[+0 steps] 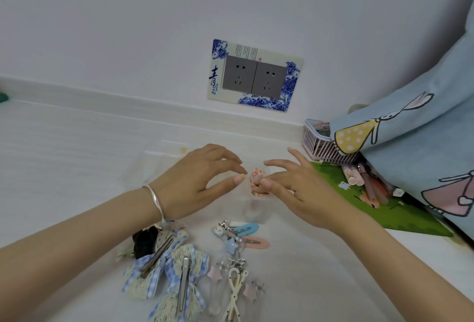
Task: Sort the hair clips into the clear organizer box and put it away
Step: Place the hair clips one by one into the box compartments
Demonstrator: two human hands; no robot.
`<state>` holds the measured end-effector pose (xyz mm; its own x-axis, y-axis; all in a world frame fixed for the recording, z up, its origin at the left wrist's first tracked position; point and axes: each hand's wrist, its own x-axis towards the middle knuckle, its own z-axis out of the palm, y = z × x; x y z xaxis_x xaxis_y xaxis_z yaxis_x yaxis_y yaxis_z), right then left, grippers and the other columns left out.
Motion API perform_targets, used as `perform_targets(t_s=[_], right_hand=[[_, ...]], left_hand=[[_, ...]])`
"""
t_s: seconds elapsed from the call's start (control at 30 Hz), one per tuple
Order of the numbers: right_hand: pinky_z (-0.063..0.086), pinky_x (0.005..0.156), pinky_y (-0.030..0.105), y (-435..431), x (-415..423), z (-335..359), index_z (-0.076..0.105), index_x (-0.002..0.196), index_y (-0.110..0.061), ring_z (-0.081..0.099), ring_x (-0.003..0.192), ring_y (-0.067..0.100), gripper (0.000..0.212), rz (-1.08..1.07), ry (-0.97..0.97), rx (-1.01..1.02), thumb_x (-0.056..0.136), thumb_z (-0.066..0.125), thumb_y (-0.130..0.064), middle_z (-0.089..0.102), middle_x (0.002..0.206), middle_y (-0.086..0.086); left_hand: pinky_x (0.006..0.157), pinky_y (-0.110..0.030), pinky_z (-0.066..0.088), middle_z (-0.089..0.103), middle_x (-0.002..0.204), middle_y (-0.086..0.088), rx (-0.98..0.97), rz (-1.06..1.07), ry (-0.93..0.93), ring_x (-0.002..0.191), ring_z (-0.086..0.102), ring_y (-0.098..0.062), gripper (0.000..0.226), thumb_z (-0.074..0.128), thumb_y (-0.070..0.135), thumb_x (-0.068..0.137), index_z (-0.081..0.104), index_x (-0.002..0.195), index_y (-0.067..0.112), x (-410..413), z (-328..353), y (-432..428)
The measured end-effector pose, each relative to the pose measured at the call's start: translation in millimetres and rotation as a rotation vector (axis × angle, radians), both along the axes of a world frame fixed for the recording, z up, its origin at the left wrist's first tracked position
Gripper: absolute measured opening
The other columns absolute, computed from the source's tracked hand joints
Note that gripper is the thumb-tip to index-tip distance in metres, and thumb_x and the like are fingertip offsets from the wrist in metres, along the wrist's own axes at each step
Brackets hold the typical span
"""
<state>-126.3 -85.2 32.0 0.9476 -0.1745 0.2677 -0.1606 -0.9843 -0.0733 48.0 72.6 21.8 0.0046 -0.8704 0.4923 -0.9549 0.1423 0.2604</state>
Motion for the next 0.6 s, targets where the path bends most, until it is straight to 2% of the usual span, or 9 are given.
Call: perform_targets(t_s=[0.1,0.2,0.27,0.4,0.47,0.53,0.6], right_hand=[[-0.011,0.116,0.025,6,4,0,0.070,0.103,-0.032,0.031,0.132,-0.006,0.047,0.025,0.041,-0.062,0.098,0.026,-0.046,0.066,0.116,-0.022],[-0.012,0.114,0.018,5,0,3,0.071,0.103,-0.034,0.032,0.130,-0.009,0.049,-0.010,-0.084,0.075,0.095,0.025,-0.049,0.066,0.113,-0.024],[-0.013,0.112,0.015,1,-5,3,0.068,0.106,-0.037,0.031,0.130,-0.010,0.054,-0.039,-0.155,0.093,0.091,0.020,-0.056,0.064,0.116,-0.026],[-0.017,0.110,0.013,7,-6,-1,0.065,0.112,-0.037,0.030,0.129,-0.010,0.058,-0.011,-0.089,0.095,0.089,0.016,-0.058,0.059,0.119,-0.030],[-0.018,0.109,0.013,10,-5,-1,0.065,0.112,-0.036,0.031,0.131,-0.007,0.052,-0.021,-0.090,0.094,0.093,0.019,-0.053,0.059,0.120,-0.028],[-0.013,0.111,0.014,14,-6,1,0.067,0.108,-0.035,0.034,0.131,-0.005,0.048,-0.054,-0.149,0.100,0.093,0.024,-0.051,0.061,0.120,-0.026],[0.002,0.113,0.016,26,-7,4,0.069,0.103,-0.034,0.043,0.124,-0.004,0.041,-0.047,-0.235,0.142,0.090,0.035,-0.053,0.062,0.115,-0.025]], left_hand=[[0.098,-0.026,0.033,0.056,0.118,0.012,0.004,0.003,-0.004,0.114,0.044,-0.003,0.042,0.029,0.052,0.091,0.060,0.112,0.034,2,-1,6],[0.099,-0.030,0.036,0.056,0.117,0.014,0.001,0.014,0.010,0.114,0.044,-0.002,0.044,0.027,0.054,0.091,0.060,0.112,0.034,6,-2,15],[0.099,-0.029,0.036,0.057,0.116,0.014,-0.008,0.017,0.010,0.114,0.044,-0.002,0.045,0.026,0.054,0.091,0.060,0.112,0.034,10,-1,23],[0.098,-0.028,0.035,0.058,0.114,0.014,-0.024,0.016,0.027,0.113,0.045,-0.002,0.044,0.028,0.052,0.092,0.061,0.111,0.032,13,1,37],[0.098,-0.027,0.035,0.059,0.114,0.014,-0.023,0.003,0.032,0.113,0.046,-0.002,0.041,0.030,0.051,0.092,0.062,0.110,0.032,11,1,45],[0.097,-0.027,0.036,0.060,0.113,0.015,-0.025,-0.009,0.020,0.112,0.047,-0.001,0.037,0.034,0.049,0.092,0.062,0.110,0.032,9,2,54],[0.095,-0.026,0.038,0.062,0.110,0.015,-0.046,-0.014,-0.018,0.108,0.051,-0.002,0.033,0.040,0.047,0.091,0.063,0.108,0.031,8,4,66]])
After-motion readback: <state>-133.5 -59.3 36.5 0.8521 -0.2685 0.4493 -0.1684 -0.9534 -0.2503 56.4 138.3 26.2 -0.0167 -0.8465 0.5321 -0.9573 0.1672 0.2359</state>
